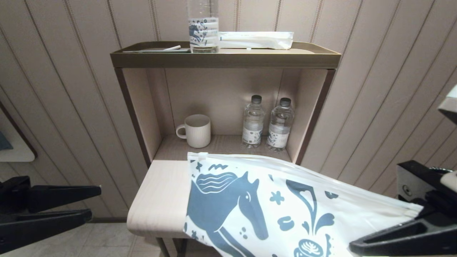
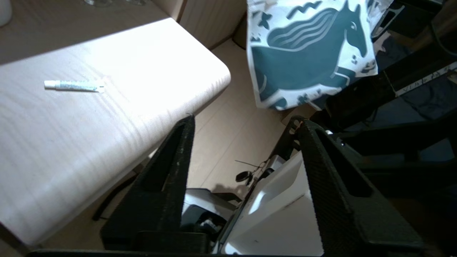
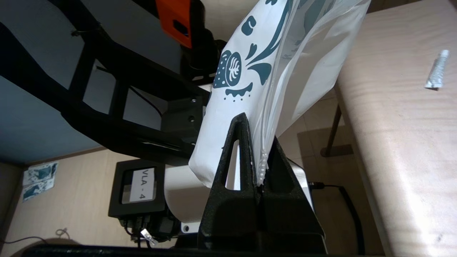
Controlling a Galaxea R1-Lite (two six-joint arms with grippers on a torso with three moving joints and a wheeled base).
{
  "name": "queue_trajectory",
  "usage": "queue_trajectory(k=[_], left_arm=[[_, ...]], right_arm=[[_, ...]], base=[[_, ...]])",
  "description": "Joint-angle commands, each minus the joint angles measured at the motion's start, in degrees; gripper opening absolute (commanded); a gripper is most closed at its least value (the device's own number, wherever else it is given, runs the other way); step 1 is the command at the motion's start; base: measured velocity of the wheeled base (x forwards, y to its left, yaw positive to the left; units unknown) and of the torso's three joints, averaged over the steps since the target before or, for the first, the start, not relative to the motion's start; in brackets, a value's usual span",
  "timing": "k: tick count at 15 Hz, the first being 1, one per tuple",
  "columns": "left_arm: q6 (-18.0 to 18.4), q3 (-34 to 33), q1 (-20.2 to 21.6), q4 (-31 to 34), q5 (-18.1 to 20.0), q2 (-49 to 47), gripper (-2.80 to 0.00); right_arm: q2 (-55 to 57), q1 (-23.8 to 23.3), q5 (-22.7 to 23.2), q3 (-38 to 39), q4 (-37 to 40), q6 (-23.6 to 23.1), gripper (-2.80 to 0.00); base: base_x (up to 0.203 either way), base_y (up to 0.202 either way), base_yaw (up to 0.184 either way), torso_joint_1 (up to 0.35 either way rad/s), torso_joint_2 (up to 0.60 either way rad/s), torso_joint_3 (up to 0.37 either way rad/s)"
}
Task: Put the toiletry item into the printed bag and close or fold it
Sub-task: Hand it to the other hand
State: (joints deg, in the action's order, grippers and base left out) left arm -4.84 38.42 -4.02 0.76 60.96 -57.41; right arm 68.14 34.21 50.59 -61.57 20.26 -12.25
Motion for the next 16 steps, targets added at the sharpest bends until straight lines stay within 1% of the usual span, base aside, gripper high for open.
queue_trajectory(k=[1,3,4,5,6,7,8,10,11,14,16], left_arm=[[-0.08,-1.21,-0.13,-1.81,1.05,-1.15,0.00],[-0.08,-0.80,-0.57,-1.94,2.58,-2.44,0.00],[-0.01,-0.54,-0.63,-2.25,2.76,-2.88,0.00],[-0.03,-0.54,-0.64,-3.27,3.39,-3.31,0.00],[-0.07,-0.65,-0.65,-4.12,4.43,-3.90,0.00],[-0.10,-0.70,-1.14,-5.38,7.00,-5.05,0.00],[-0.13,-0.71,-1.90,-6.22,8.84,-5.78,0.00],[-0.10,-0.71,-3.73,-6.37,9.27,-6.53,0.00],[-0.36,-0.70,-3.97,-6.38,9.42,-6.66,0.00],[-0.43,-0.54,-4.06,-6.34,11.72,-6.25,0.00],[-0.43,-0.37,-4.85,-6.38,11.74,-6.05,0.00]], right_arm=[[1.89,3.13,0.44,-1.02,0.14,0.20,-2.80],[3.41,7.68,0.47,-2.23,0.14,0.86,-2.80],[4.48,10.00,0.40,-2.96,0.06,1.04,-2.80],[6.21,11.80,0.26,-4.03,-0.33,1.02,-2.80],[7.64,13.42,0.17,-5.35,-1.22,1.12,-2.80],[8.61,14.48,0.11,-6.31,-1.94,1.19,-2.80],[9.40,14.89,0.12,-7.15,-2.12,1.25,-2.80],[9.99,15.19,0.21,-7.79,-2.15,1.35,-2.80],[10.08,15.19,0.30,-8.04,-2.15,1.44,-2.80],[11.36,16.21,0.39,-8.06,-4.07,1.43,-2.80],[12.44,17.34,0.39,-8.20,-5.19,1.45,-2.80]], base=[[0.000,0.000,0.000,0.000,0.00,0.000],[0.000,0.000,0.000,0.000,0.00,0.000],[0.000,0.000,0.000,0.000,0.00,0.000],[0.000,0.000,0.000,0.000,0.00,0.000],[0.000,0.000,0.000,0.000,0.00,0.000],[0.000,0.000,0.000,0.000,0.00,0.000],[0.000,0.000,0.000,0.000,0.00,0.000],[0.000,0.000,0.000,0.000,0.00,0.000],[0.000,0.000,0.000,0.000,0.00,0.000],[0.000,0.000,0.000,0.000,0.00,0.000],[0.000,0.000,0.000,0.000,0.00,0.000]])
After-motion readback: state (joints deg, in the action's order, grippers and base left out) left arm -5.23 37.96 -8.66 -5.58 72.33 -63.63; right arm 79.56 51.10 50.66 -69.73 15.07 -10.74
